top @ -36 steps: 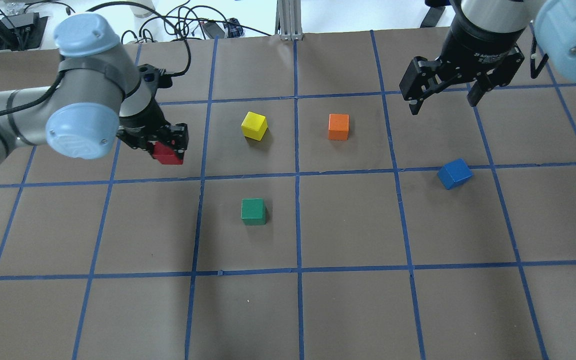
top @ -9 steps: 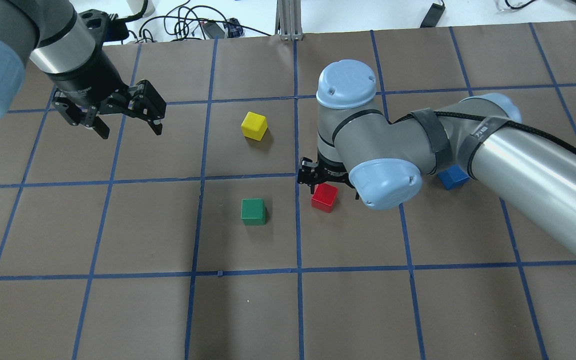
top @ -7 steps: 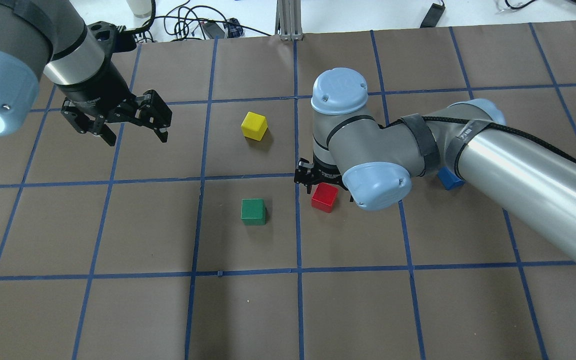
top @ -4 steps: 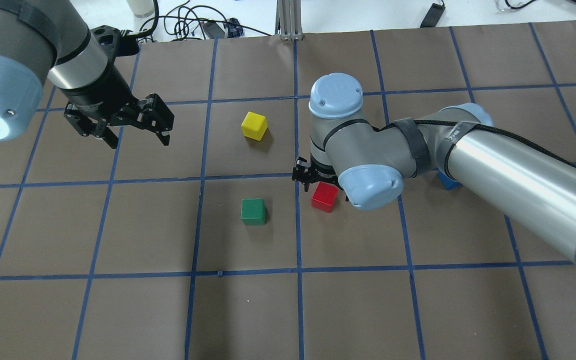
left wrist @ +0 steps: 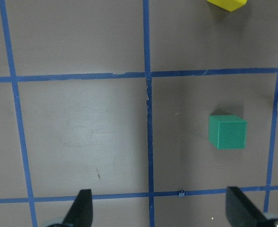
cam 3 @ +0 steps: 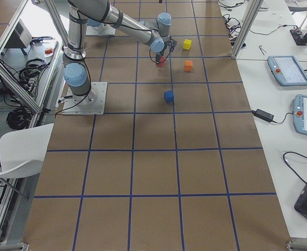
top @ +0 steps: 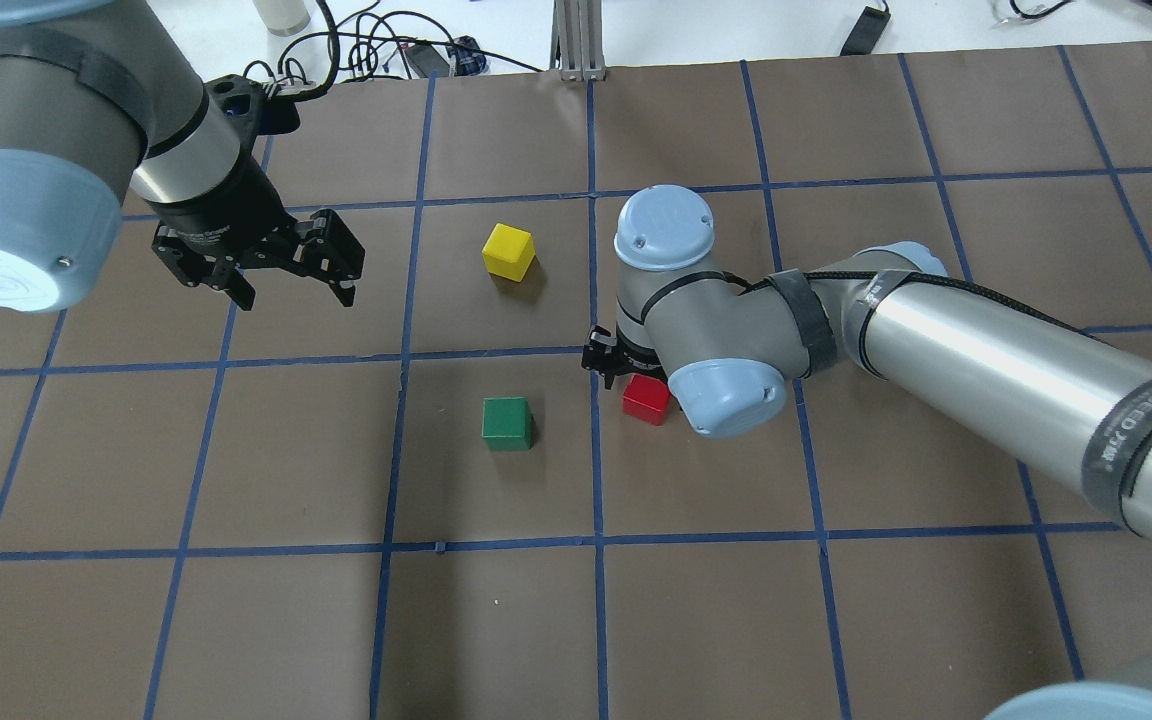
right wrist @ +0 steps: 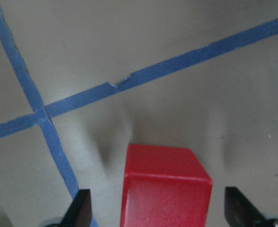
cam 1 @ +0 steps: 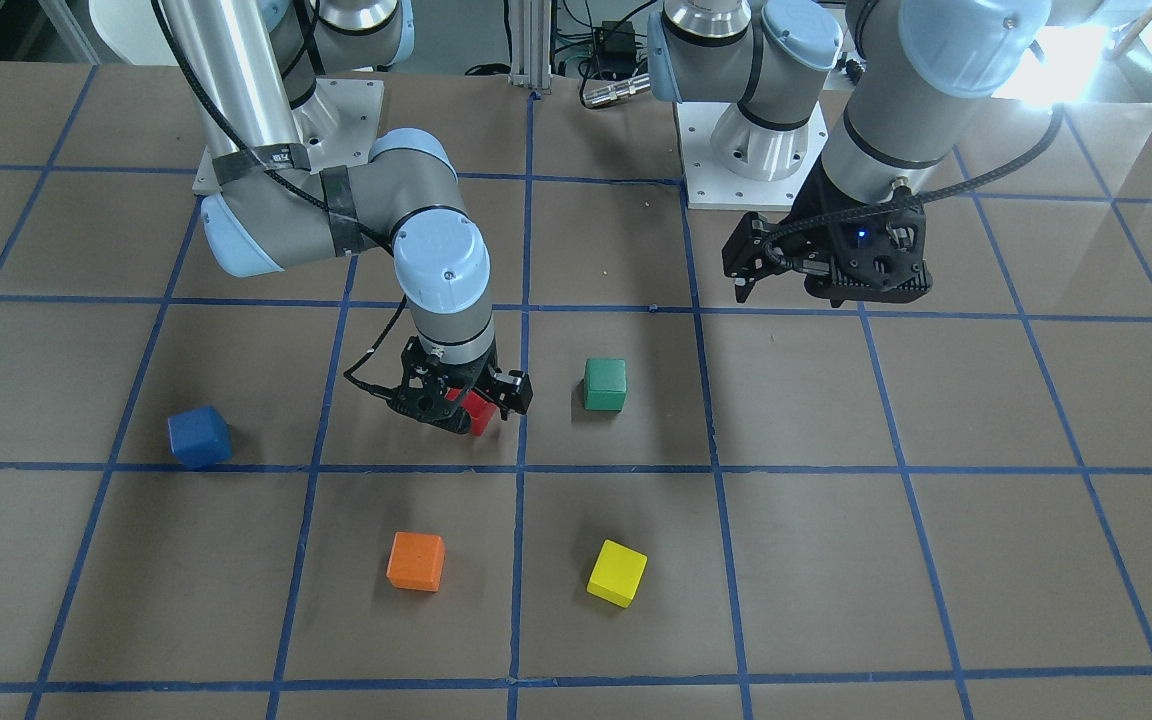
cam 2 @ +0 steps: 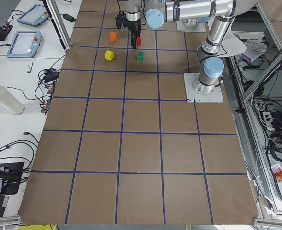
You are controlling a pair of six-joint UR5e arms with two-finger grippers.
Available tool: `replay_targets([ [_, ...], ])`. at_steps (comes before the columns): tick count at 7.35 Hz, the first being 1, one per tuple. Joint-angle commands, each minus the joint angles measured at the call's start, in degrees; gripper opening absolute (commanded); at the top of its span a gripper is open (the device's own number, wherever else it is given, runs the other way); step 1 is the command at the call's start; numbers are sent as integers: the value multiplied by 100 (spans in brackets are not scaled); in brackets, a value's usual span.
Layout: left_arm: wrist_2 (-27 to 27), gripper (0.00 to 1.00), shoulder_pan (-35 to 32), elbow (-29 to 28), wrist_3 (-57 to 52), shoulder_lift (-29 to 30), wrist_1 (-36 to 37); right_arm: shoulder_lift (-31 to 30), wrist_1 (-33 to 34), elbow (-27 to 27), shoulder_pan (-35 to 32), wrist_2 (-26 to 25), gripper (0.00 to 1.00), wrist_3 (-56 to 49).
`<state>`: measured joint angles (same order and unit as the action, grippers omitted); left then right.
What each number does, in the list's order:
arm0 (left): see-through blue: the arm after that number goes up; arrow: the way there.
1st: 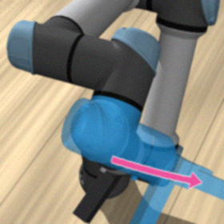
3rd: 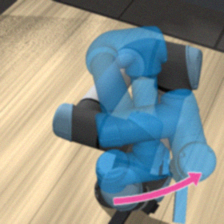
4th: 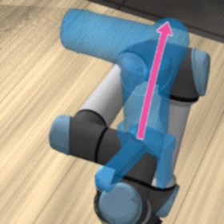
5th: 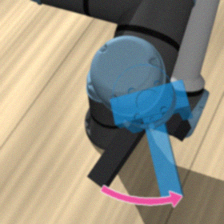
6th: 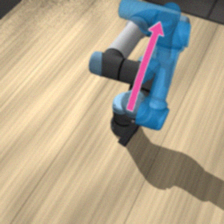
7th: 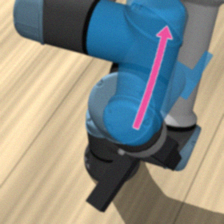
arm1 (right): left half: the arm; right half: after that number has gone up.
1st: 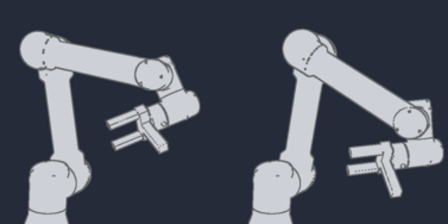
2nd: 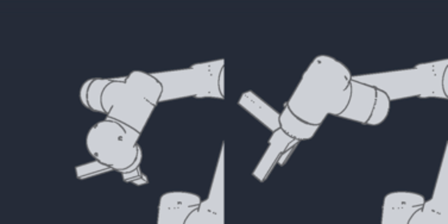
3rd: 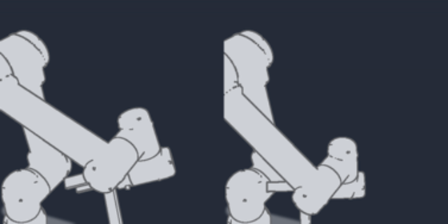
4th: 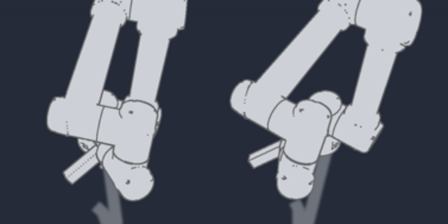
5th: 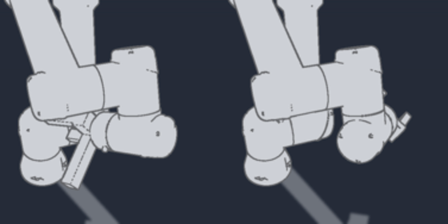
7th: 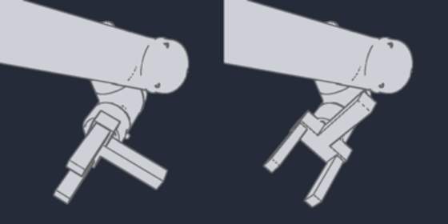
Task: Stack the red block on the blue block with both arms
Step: 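Lower the right gripper over the red cube and close on it, then carry the red cube with the right gripper onto the blue cube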
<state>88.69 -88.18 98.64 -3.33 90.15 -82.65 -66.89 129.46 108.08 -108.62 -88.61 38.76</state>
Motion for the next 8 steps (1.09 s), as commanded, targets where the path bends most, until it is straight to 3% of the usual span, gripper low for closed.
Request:
replay_targets([
  [1, -18, 100, -15, 59, 17, 11, 179, -9, 53, 11, 8, -60, 28, 96],
  [2, -36, 100, -7, 67, 60, 63, 205, -17, 44, 3, -1, -77, 4, 106],
  [3, -27, 100, -15, 67, 61, 81, 223, -44, -43, -50, 16, -104, 1, 71],
  [6, -9, 100, -15, 76, 52, 37, 223, -710, -561, -59, 383, -165, 2, -885],
  [7, 17, 100, -15, 76, 43, 29, 214, -1016, -954, -50, 690, -157, 3, -1653],
  [8, 26, 100, -15, 76, 35, 20, 214, -1298, -1393, -42, 1067, -305, 2, -3062],
])
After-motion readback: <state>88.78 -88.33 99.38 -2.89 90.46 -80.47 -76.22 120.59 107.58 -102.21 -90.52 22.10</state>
